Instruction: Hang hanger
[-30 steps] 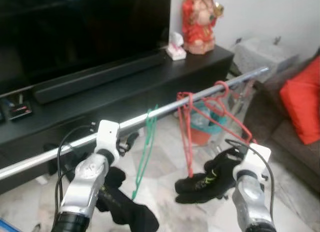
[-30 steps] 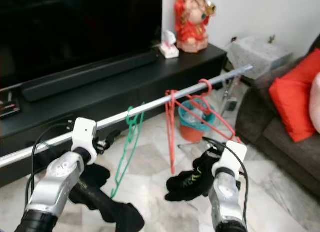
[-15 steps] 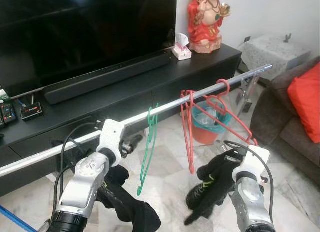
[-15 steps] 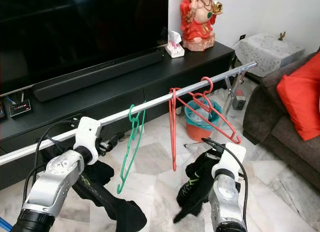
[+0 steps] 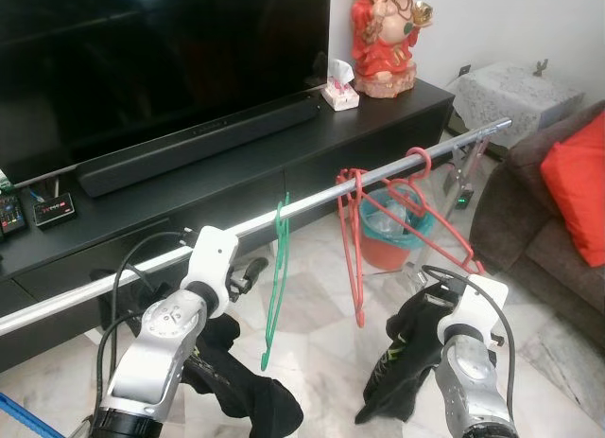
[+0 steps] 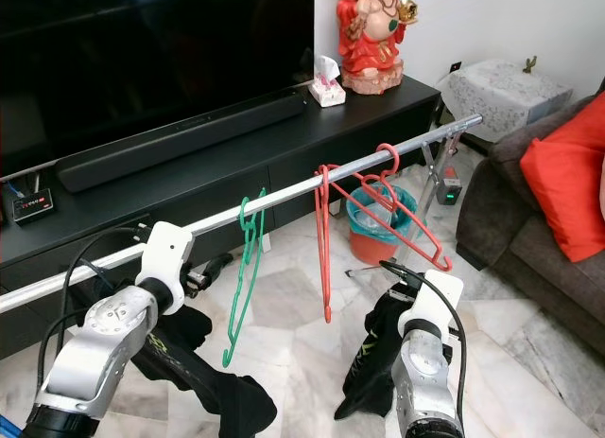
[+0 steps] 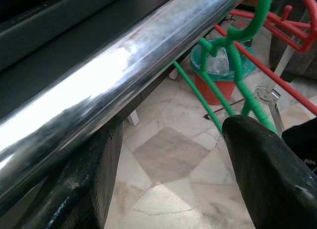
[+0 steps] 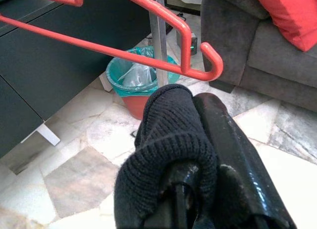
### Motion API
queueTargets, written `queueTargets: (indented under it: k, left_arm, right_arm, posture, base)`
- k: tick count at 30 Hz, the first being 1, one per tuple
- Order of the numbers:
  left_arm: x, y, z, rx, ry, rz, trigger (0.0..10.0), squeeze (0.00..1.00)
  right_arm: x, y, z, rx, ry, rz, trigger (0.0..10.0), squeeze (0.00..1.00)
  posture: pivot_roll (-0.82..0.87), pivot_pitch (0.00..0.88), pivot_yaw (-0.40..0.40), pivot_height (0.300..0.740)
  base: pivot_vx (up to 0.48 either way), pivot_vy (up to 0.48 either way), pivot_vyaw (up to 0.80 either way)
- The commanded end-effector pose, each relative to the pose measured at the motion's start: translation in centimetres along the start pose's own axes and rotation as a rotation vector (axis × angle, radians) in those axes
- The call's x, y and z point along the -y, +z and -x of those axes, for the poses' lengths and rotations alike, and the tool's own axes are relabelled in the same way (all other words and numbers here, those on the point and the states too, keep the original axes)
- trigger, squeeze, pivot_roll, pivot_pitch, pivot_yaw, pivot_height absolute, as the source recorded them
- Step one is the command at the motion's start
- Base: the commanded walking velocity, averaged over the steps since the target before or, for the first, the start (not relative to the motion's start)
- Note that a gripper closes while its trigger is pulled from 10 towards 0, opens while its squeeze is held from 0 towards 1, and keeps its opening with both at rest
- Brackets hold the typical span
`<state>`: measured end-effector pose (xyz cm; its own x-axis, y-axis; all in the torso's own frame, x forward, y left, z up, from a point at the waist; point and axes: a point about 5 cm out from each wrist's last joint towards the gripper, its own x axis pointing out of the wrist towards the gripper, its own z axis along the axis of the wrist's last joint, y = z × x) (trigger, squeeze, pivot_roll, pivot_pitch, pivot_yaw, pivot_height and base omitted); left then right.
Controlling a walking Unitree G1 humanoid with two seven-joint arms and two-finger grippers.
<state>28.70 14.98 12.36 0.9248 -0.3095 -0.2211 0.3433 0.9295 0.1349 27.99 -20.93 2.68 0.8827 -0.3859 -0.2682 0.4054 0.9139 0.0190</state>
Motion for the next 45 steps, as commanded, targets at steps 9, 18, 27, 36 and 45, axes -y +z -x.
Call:
queueTargets:
  k: [9,18,27,36,45]
  left_arm:
    - [-0.3,0.5,0.4,0.012,0.034,0.001,10.0,0.00]
    - [-0.8,0.7,0.5,0.020,0.061,0.005,10.0,0.00]
    - [-0.9,0.7,0.5,0.014,0.075,0.005,10.0,0.00]
    - [-1.3,0.3,0.3,-0.022,0.093,-0.015,10.0,0.00]
    - [-2.0,0.3,-1.0,-0.028,0.073,-0.043,10.0,0.00]
  right_arm:
    - [-0.2,0.9,-0.3,0.037,0.007,0.000,10.0,0.00]
    - [-0.2,0.9,-0.3,0.035,0.010,0.001,10.0,0.00]
    - [-0.2,0.9,-0.3,0.032,0.012,-0.001,10.0,0.00]
    - [-0.2,0.9,-0.3,0.028,0.018,-0.001,10.0,0.00]
    - [-0.3,0.9,-0.3,0.028,0.023,0.001,10.0,0.00]
  posture:
    - [-0.18,0.000,0.025,0.740]
    - [-0.18,0.000,0.023,0.740]
    - [-0.18,0.000,0.023,0.740]
    - [-0.18,0.000,0.018,0.740]
    - [-0.18,0.000,0.020,0.740]
  base:
    - [0.000,-0.266,0.00]
    - [0.000,-0.265,0.00]
    - [0.000,-0.206,0.00]
    - [0.000,0.000,0.00]
    - [0.000,0.000,0.00]
